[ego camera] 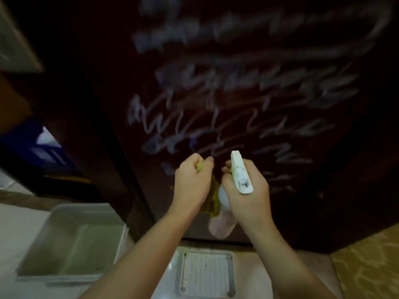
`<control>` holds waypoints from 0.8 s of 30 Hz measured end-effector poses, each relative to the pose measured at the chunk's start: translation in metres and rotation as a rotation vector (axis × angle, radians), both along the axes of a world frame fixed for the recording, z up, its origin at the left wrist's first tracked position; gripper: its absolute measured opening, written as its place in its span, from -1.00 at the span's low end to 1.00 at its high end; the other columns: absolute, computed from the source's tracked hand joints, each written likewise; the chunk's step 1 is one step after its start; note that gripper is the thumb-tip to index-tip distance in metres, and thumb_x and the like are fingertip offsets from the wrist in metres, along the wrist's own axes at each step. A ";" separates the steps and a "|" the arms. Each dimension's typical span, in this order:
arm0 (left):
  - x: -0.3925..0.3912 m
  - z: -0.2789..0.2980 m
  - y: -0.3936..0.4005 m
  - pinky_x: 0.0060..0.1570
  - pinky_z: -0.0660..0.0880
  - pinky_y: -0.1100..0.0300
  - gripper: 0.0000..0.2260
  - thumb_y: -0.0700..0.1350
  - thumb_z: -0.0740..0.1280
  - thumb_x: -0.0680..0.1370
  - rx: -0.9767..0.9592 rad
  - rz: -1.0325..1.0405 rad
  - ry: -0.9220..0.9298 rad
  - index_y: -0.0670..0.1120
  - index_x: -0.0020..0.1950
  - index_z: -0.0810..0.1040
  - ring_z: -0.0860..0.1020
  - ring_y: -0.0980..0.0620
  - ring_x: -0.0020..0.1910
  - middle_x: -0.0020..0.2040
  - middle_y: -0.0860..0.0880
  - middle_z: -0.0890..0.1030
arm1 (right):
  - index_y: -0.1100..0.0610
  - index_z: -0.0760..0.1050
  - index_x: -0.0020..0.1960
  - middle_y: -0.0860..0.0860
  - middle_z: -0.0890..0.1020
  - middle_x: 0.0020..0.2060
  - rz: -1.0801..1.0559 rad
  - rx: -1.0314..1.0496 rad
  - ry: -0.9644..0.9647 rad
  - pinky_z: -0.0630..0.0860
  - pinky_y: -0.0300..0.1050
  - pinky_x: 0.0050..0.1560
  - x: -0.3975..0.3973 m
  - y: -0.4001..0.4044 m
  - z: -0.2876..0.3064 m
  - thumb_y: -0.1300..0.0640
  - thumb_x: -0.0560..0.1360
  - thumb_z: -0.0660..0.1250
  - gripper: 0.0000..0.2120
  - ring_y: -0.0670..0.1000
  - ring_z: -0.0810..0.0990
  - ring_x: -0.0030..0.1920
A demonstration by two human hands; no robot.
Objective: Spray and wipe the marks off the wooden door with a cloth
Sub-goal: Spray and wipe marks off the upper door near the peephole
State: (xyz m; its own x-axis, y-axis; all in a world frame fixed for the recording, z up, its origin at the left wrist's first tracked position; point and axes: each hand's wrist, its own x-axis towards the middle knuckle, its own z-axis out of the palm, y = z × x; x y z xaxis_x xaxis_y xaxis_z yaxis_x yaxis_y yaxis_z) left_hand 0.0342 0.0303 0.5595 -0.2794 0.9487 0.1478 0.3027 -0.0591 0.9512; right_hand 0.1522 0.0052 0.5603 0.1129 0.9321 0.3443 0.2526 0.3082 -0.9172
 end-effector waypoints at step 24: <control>-0.081 0.522 0.004 -0.35 0.44 0.18 -0.81 -0.02 0.41 0.41 0.194 0.000 0.215 -0.12 -0.17 0.51 0.52 -0.04 -0.37 -0.32 -0.09 0.56 | 0.33 0.45 -0.21 0.07 0.51 -0.41 0.078 0.400 0.012 0.52 0.23 -0.19 -0.057 0.036 0.524 0.04 0.23 0.26 -0.67 0.10 0.48 -0.32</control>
State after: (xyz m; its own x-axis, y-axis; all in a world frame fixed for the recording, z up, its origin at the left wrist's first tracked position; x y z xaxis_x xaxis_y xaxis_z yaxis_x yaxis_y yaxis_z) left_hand -0.0471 0.0342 1.0819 -0.2218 0.8971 0.3821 0.4964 -0.2333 0.8361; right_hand 0.0953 0.0411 1.0841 0.0533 0.7310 0.6803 0.2045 0.6589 -0.7239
